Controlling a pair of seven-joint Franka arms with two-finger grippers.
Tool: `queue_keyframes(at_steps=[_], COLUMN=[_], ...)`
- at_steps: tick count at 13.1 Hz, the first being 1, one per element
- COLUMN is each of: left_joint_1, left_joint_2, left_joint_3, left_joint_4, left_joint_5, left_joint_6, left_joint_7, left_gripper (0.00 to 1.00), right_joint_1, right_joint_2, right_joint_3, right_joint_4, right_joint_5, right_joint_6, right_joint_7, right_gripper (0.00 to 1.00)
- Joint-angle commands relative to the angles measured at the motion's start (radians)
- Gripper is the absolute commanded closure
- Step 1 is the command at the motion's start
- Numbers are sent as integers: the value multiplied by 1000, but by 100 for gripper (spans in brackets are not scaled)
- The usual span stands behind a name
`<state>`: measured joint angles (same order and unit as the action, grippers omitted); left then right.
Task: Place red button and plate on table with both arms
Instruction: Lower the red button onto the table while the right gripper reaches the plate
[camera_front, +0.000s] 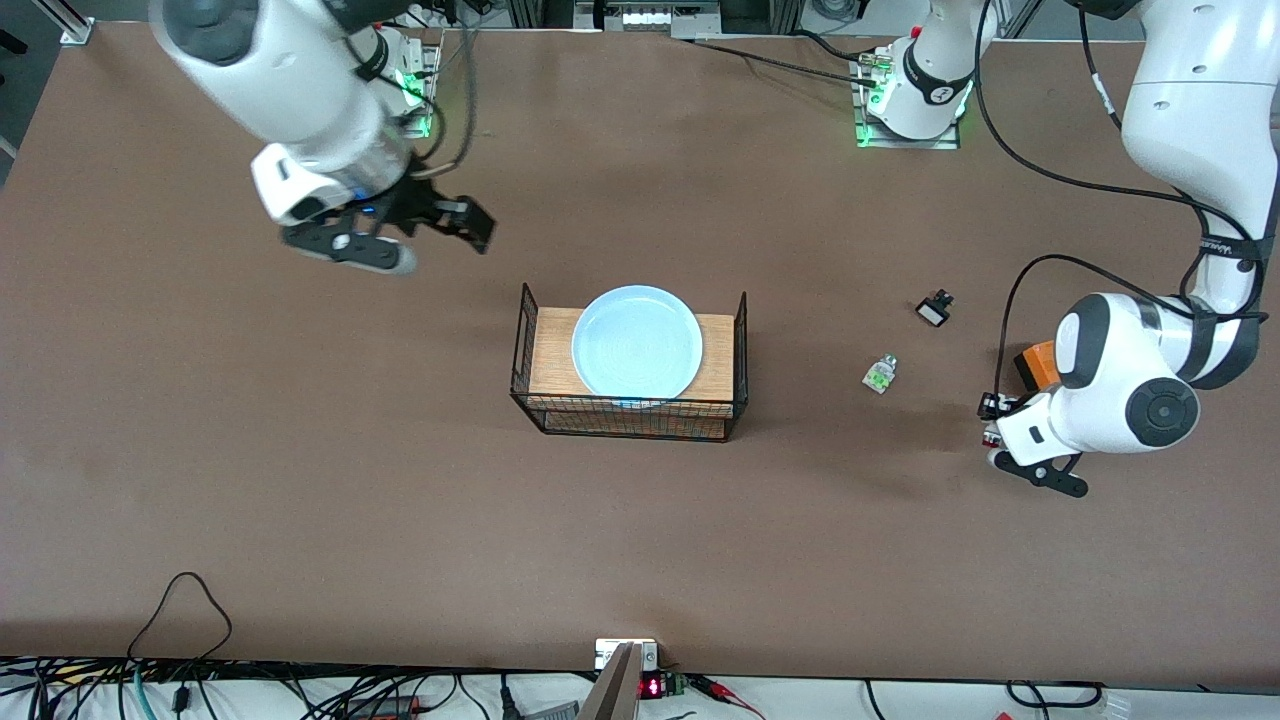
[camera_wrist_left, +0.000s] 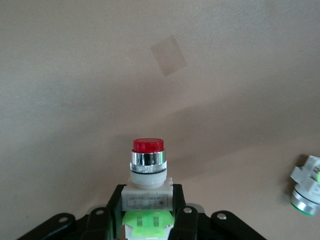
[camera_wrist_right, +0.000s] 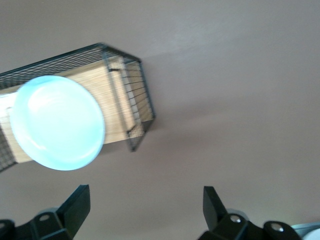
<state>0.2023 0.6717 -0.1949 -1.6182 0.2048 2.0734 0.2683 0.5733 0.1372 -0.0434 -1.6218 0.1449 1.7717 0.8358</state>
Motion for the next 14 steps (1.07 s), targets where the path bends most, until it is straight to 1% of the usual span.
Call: queue_keyframes(at_steps=[1,3,4,5,6,8,11,12,13,14], left_joint_1=[12,15,14,14,17,8,12,12,12,9], left_joint_2=[23,34,32,26,22,-39,-142,-183,-222,-246], left_joint_3=[-8,-6,-8,-8,-11,-31,-67,-96,-113,-118], left_joint_4=[-20,-54,-61,-62,-58,-49,-37,-31,-4,30], left_joint_5=[21,21,21,21,21,19,2,2,2,2], left_joint_6=[72,140,140,131,111,-14,-123,-166,-212,-286], left_joint_7=[29,29,28,29,29,19,25,25,17,19], left_gripper=[90,85,74,40,1,0,0,0,0,0], right_joint_1=[58,109,140,164,171,171,160,155,152,154], right_joint_2=[61,103,128,148,163,212,268,275,288,298], right_joint_3=[-12,-10,-12,-12,-12,-13,-21,-21,-23,-24], right_joint_4=[20,22,22,23,23,22,23,23,23,23], right_joint_5=[-5,-14,-13,-14,-13,-13,-16,-24,-36,-47], right_joint_6=[40,102,148,190,225,284,330,354,377,379], right_joint_7=[182,364,467,539,578,617,620,620,620,620], right_gripper=[0,0,0,0,0,0,0,0,0,0])
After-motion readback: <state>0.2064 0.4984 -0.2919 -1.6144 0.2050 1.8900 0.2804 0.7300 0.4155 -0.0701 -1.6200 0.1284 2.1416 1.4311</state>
